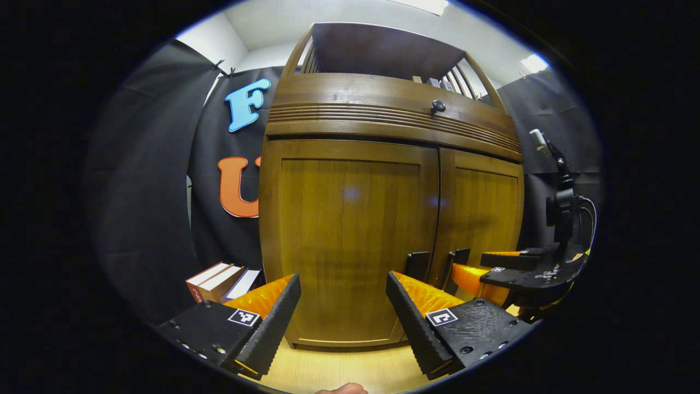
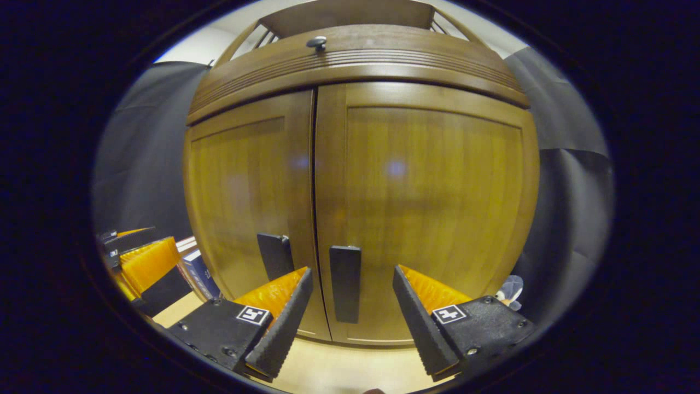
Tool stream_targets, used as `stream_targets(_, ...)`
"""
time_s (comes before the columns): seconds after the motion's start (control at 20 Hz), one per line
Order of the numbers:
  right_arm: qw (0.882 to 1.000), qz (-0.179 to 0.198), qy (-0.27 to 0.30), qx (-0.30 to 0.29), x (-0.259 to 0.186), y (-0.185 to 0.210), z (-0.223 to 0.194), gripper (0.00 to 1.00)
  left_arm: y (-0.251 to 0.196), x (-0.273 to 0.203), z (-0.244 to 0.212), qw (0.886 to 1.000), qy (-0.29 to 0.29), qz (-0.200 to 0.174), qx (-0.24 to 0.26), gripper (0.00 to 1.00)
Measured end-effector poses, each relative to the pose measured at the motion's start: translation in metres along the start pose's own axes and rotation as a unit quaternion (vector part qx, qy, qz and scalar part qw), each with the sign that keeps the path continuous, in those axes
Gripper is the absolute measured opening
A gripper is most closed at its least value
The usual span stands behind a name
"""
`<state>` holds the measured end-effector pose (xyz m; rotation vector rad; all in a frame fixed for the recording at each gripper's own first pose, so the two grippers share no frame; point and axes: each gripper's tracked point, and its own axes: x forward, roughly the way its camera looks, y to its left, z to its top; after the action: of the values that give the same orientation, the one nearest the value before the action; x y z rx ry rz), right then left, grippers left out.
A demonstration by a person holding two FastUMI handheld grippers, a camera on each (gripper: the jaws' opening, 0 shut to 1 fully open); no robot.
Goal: Open the right door of the double-door shoe cabinet with the right hand, and open the left door with the left hand.
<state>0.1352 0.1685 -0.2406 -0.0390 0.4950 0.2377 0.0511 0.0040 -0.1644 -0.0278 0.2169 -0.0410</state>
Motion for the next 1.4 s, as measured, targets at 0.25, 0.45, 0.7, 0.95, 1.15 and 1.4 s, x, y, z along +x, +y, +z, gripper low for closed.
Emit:
stream_targets(0.25, 1.0, -0.004, 0.014, -0.004, 0.019, 0.002, -0.007, 0.81, -0.02, 0.028, -0.025, 1.0, 0.016, -0.025, 0.002, 0.95)
stream_targets(0.45, 1.0, -0.01, 0.013, -0.006, 0.021, 0.001, -0.006, 0.72, -0.032, 0.033, -0.03, 0.999, 0.021, -0.043, 0.01, 0.95)
stream_targets(0.7, 1.0, -0.008, 0.028, 0.006, 0.033, 0.002, -0.012, 0.58, -0.023, 0.031, -0.031, 0.999, 0.022, -0.035, 0.01, 0.95)
stream_targets(0.95, 0.999, -0.003, 0.035, 0.02, 0.038, 0.003, -0.02, 0.36, -0.008, 0.025, -0.024, 1.0, 0.012, -0.022, 0.016, 0.95)
stream_targets(1.15, 0.999, 0.008, 0.035, 0.028, 0.036, 0.006, -0.018, 0.29, -0.004, 0.017, -0.021, 1.0, 0.004, -0.015, 0.024, 0.95)
stream_targets(1.4, 0.999, 0.027, 0.037, 0.027, 0.02, 0.004, -0.025, 0.27, -0.006, 0.011, -0.019, 1.0, 0.0, -0.011, 0.028, 0.95)
